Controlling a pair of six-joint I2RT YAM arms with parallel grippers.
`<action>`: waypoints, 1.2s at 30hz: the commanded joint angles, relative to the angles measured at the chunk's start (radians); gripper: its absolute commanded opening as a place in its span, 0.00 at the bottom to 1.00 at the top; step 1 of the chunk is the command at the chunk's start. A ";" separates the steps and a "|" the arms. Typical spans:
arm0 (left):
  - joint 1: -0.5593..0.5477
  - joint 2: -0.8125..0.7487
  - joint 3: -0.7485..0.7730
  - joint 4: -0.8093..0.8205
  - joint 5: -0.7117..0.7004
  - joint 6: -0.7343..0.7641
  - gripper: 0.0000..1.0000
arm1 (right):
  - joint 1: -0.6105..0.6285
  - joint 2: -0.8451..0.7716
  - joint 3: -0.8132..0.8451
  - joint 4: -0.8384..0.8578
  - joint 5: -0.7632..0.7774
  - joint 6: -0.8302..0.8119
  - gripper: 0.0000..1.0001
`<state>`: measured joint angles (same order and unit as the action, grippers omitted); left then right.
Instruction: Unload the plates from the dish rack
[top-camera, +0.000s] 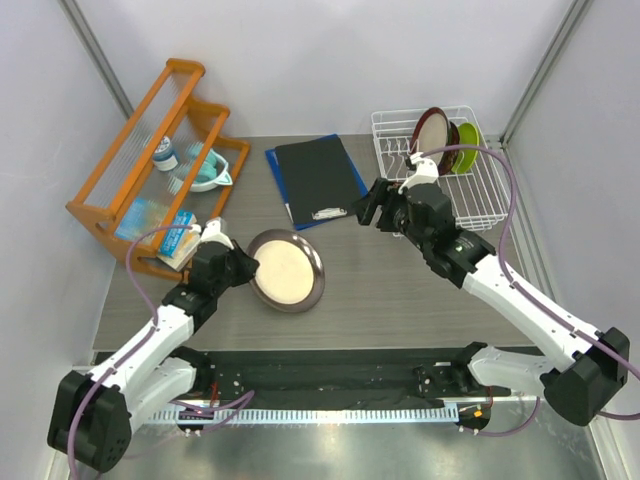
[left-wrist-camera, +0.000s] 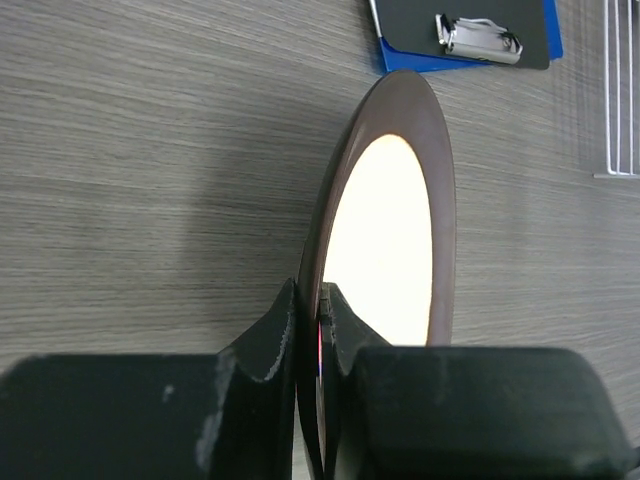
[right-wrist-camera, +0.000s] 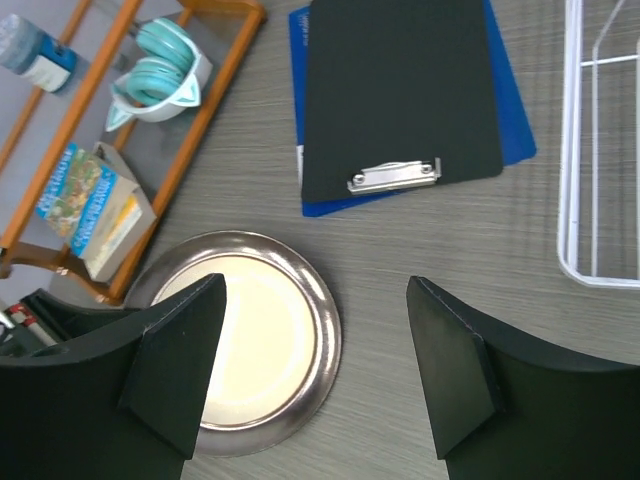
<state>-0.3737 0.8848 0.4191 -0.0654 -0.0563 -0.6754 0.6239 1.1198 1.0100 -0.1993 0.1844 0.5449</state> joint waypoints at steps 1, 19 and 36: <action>-0.002 0.049 0.001 0.122 -0.045 -0.018 0.00 | -0.030 0.018 0.048 -0.015 0.088 -0.052 0.79; -0.002 0.335 0.092 0.024 -0.198 -0.013 0.27 | -0.280 0.167 0.142 -0.081 0.063 -0.149 0.79; -0.002 0.382 0.132 -0.034 -0.235 -0.033 0.56 | -0.408 0.340 0.277 -0.081 0.082 -0.230 0.79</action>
<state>-0.3740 1.2743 0.5056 -0.0727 -0.2478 -0.7174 0.2314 1.4380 1.1995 -0.3019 0.2310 0.3664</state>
